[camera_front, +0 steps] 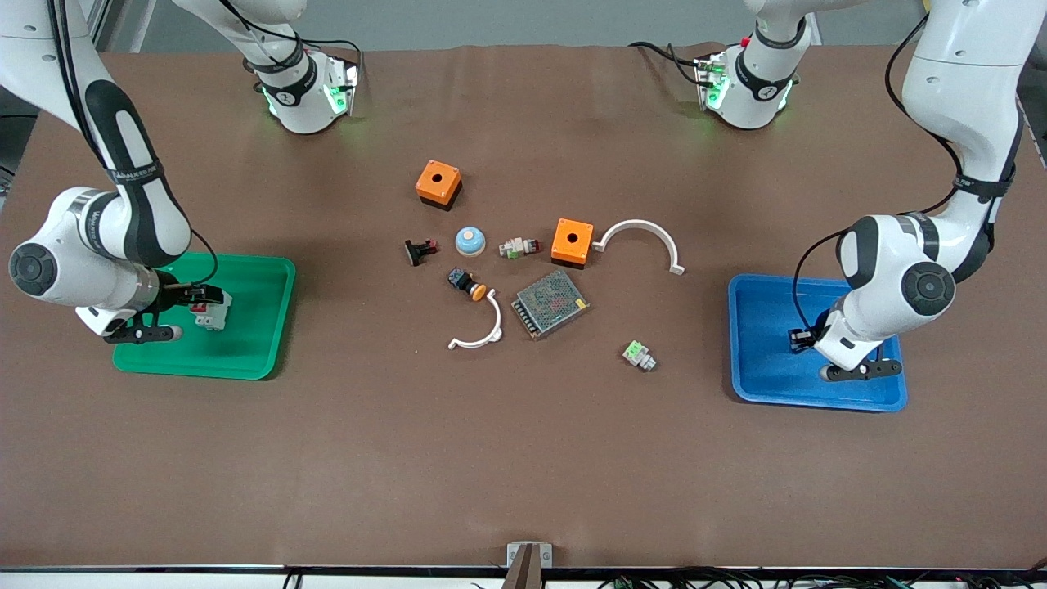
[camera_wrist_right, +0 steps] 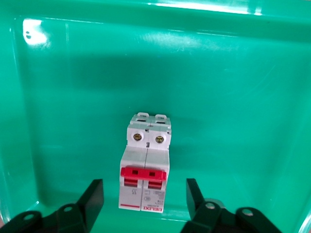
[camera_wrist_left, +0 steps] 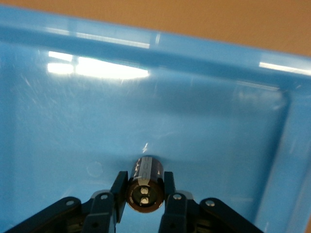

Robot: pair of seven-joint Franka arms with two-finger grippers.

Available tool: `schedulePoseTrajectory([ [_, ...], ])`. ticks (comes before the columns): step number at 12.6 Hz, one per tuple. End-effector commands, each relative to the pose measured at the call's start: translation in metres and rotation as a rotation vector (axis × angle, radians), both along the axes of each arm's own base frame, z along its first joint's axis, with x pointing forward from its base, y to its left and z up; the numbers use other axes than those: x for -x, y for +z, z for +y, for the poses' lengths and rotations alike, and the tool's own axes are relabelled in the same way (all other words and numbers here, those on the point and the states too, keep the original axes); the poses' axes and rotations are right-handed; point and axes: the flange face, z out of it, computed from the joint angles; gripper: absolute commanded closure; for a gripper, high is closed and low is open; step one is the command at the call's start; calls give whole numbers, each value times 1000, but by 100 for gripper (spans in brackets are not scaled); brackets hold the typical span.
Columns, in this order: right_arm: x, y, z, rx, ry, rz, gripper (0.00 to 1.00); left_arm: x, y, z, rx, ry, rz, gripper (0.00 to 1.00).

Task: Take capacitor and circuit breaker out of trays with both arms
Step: 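Lift the capacitor with the left gripper while the right gripper lifts the breaker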

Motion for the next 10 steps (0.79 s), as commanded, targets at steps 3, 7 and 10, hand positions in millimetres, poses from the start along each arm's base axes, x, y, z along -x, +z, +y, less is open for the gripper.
schedulePoseTrajectory([
  [3, -3, 0, 6, -10, 6, -10, 34, 3, 89, -55, 2, -73, -44, 100],
  [7, -5, 1, 10, -9, 14, -14, 45, 14, 114, -126, 32, -76, -46, 100],
  [10, -6, 1, 13, -9, 20, -14, 60, 30, 113, -182, 61, -31, -19, 100],
])
